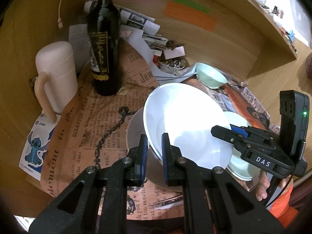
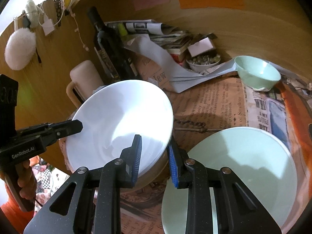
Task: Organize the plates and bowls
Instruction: 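Lower the white spotted bowl into the pale pink bowl with the left tool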
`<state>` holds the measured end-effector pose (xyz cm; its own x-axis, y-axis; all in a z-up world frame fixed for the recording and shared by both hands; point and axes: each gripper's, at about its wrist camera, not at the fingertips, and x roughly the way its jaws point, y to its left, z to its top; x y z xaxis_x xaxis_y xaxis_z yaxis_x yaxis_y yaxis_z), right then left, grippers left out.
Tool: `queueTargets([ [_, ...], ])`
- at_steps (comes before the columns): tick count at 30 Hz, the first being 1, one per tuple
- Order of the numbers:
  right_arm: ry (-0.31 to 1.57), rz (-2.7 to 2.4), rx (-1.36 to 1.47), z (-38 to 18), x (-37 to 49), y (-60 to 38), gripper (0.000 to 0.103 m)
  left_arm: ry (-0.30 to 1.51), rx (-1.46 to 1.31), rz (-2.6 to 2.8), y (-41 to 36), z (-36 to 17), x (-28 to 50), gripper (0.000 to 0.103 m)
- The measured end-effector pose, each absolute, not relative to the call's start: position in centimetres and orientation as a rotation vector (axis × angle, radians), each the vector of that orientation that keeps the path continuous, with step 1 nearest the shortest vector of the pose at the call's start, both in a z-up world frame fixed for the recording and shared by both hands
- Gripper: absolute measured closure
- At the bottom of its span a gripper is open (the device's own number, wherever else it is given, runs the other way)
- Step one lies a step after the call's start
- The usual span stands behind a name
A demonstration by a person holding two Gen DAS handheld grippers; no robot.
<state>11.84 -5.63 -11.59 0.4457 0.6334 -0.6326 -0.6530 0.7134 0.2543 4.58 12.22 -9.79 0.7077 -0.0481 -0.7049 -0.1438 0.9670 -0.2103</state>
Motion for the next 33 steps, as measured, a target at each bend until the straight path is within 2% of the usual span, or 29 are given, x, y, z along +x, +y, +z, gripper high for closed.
queueTargets([
  [20,0.756,0.785,-0.151,-12.5,11.1,-3.7,0.077,0.815,-0.199,0.119,12.3,-11.4,4.3,0.091],
  [33,0.713,0.746,-0.205,-12.2,10.8,-3.4,0.076,0.802,-0.146,0.137,12.2,-11.6,4.2,0.086],
])
